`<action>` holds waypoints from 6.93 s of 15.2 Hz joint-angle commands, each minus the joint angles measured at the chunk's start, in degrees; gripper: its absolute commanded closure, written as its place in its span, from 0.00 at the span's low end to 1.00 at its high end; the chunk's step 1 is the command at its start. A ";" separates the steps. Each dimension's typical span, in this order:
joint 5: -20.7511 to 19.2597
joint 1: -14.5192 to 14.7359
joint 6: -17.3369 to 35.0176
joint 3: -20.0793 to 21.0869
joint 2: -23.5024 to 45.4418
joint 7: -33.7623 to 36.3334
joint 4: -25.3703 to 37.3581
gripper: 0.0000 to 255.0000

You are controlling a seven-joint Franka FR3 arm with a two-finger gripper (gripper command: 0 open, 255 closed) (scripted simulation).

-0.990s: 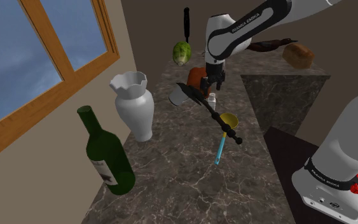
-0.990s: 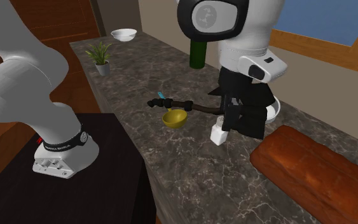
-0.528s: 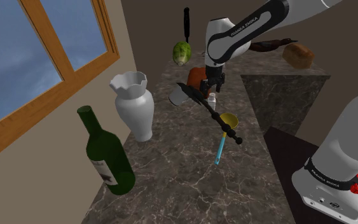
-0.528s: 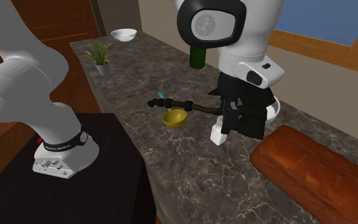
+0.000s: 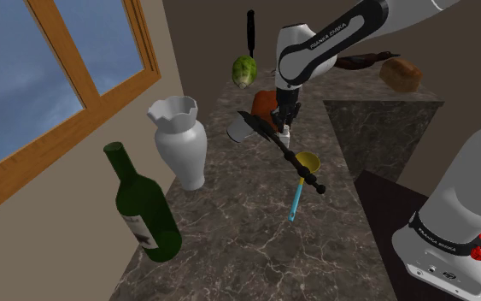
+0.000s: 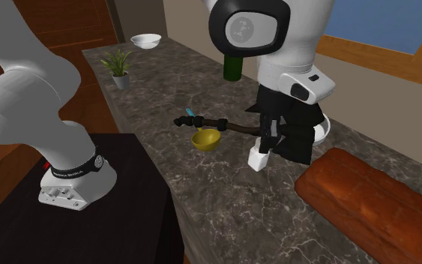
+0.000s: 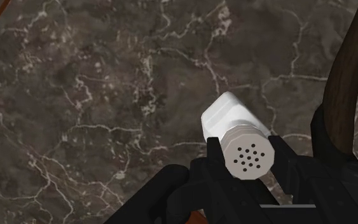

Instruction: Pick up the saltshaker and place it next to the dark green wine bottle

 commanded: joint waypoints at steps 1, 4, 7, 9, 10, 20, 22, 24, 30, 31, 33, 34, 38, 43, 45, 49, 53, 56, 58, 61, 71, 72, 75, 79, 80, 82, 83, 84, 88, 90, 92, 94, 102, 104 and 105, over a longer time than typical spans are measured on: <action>0.00 0.00 0.00 0.00 0.05 0.00 -0.04 1.00; 0.00 0.01 -0.02 0.01 0.02 0.02 -0.05 1.00; -0.10 0.01 -2.30 0.02 -1.17 0.11 1.05 1.00; -0.16 0.01 -3.83 0.02 -1.91 0.17 1.84 1.00; -0.18 0.01 -4.59 0.02 -2.26 0.19 2.25 1.00; -0.38 0.01 -12.22 0.05 -5.09 0.40 7.05 1.00; -0.41 0.02 -13.74 0.06 -5.51 0.44 8.15 1.00; -0.43 0.02 -15.27 0.07 -5.89 0.47 9.30 1.00; -0.49 0.02 -19.84 0.08 -6.71 0.55 13.06 1.00; -0.49 0.02 -20.61 0.09 -6.81 0.56 13.73 1.00; -0.50 0.03 -22.14 0.09 -6.96 0.58 15.10 1.00; -0.51 0.03 -22.90 0.10 -7.01 0.59 15.81 1.00; -0.51 0.03 -25.97 0.10 -7.12 0.63 18.78 1.00; -0.51 0.04 -29.84 0.11 -6.97 0.66 22.80 1.00; -0.51 0.04 -31.41 0.11 -6.82 0.67 24.51 1.00; -0.49 0.04 -34.56 0.10 -6.36 0.69 28.13 1.00; -0.46 0.04 -37.78 0.09 -5.67 0.70 32.03 1.00; -0.43 0.04 -40.24 0.08 -5.00 0.70 35.16 1.00; -0.40 0.03 -41.91 0.07 -4.47 0.69 37.36 1.00; -0.36 0.02 -44.48 0.04 -3.55 0.69 40.85 1.00; -0.11 -0.07 -53.78 -0.07 0.95 0.63 54.65 1.00; -0.08 -0.09 -54.81 -0.09 1.56 0.62 56.29 1.00; 0.05 -0.16 -58.08 -0.14 3.64 0.58 61.63 1.00; 0.30 -0.32 -63.06 -0.24 7.25 0.52 70.20 1.00; 0.31 -0.33 -63.22 -0.24 7.38 0.52 70.49 1.00; 0.07 1.41 -62.23 1.00 4.77 3.37 66.95 1.00; -0.01 2.23 -61.84 1.66 3.65 4.81 65.46 1.00; -0.05 3.03 -61.51 2.33 2.64 6.26 64.13 1.00; 0.00 6.02 -60.56 5.21 -0.49 12.14 60.14 1.00; 0.11 7.46 -60.27 6.72 -1.55 15.12 58.83 1.00; 0.25 8.88 -60.05 8.26 -2.30 18.13 57.92 1.00; 0.39 10.29 -59.91 9.85 -2.74 21.17 57.39 1.00; 0.45 16.09 -59.97 16.55 -1.46 33.70 58.94 1.00; 0.18 17.74 -60.17 18.24 -0.33 36.94 60.29 1.00; -0.03 18.59 -60.31 19.10 0.37 38.58 61.13 1.00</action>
